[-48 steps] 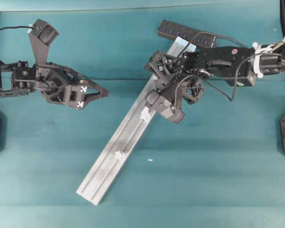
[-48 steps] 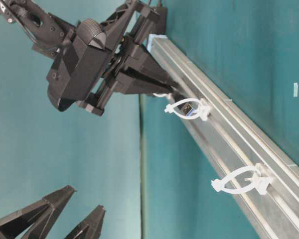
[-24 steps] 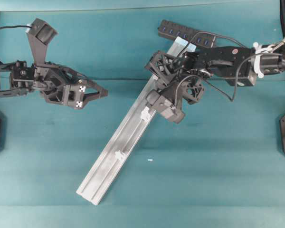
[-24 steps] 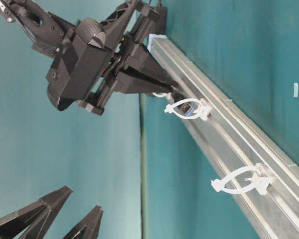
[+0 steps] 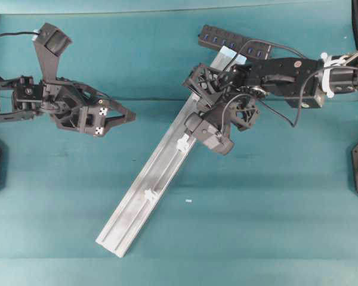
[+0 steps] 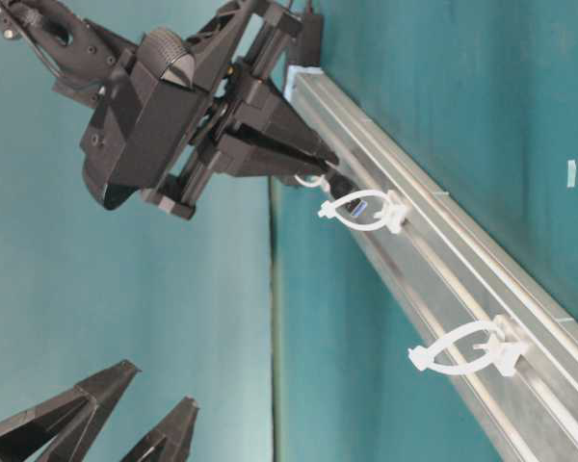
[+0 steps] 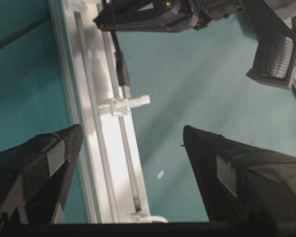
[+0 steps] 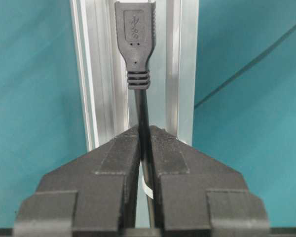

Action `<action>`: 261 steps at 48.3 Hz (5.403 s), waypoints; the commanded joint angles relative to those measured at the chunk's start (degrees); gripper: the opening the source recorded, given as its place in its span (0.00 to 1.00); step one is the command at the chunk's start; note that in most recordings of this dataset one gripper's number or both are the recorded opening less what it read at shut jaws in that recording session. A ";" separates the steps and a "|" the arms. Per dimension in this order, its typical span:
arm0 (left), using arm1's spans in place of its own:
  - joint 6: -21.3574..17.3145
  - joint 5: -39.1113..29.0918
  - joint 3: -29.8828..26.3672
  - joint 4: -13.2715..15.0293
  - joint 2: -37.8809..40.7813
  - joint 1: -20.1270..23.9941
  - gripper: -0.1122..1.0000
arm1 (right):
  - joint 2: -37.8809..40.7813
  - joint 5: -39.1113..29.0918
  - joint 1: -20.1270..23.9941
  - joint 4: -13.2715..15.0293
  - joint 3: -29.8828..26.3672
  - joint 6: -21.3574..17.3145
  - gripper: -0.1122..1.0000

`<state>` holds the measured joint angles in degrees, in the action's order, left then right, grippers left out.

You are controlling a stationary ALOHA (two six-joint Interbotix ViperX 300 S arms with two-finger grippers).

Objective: Pass the USB cable through three rings with both arms.

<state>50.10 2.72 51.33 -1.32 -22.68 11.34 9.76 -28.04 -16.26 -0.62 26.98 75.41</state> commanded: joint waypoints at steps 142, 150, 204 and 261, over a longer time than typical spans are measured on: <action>-8.88 9.76 -9.58 -0.26 26.37 -9.67 0.91 | 1.85 1.58 8.00 -4.31 -3.69 -6.06 0.16; -8.88 10.90 -10.72 -0.26 27.95 -9.93 0.90 | 1.85 1.76 7.82 -4.31 -3.69 -6.06 0.16; -7.38 10.55 -12.92 -0.26 28.83 -9.84 0.28 | 1.14 2.46 7.47 -6.68 -3.34 -5.98 0.16; -0.70 9.49 -8.00 -0.26 22.85 -11.87 0.19 | -2.64 5.89 11.78 -8.61 -2.02 -10.55 0.82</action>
<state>49.48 11.78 44.21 -1.49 3.43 -0.18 6.06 -23.03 -4.57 -9.32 25.75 65.65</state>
